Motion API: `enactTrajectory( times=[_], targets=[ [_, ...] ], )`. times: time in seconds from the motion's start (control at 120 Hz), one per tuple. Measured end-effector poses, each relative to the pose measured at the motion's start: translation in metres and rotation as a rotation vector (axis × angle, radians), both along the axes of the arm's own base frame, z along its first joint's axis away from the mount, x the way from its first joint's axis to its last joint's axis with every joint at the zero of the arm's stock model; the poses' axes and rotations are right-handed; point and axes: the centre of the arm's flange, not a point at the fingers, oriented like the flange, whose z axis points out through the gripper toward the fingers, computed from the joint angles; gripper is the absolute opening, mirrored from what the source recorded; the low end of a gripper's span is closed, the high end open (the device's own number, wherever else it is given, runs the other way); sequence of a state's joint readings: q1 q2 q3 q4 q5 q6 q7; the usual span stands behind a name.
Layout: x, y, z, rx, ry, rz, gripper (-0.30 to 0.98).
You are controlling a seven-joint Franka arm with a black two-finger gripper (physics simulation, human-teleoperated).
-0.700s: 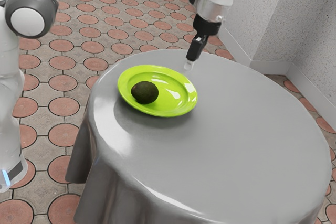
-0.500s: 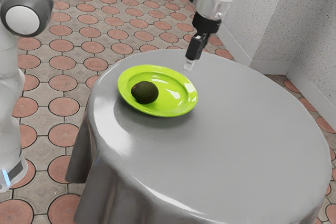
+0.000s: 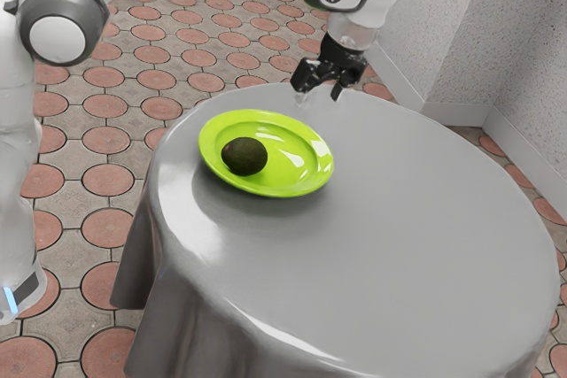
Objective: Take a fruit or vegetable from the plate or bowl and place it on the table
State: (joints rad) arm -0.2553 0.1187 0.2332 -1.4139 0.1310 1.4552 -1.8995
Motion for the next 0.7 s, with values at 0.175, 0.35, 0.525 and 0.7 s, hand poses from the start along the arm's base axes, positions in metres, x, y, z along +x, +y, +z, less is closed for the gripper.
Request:
enactTrajectory(
  times=[0.175,0.35,0.525,0.7],
  targets=[
    [-0.048,0.005,-0.028,0.013,0.045,-0.293,0.69],
    [-0.059,0.004,-0.039,0.041,0.027,-0.517,0.69],
    [-0.063,-0.034,-0.050,0.063,0.046,-0.761,0.69],
    [-0.074,0.023,-0.047,0.103,0.109,-0.952,0.69]
  ],
)
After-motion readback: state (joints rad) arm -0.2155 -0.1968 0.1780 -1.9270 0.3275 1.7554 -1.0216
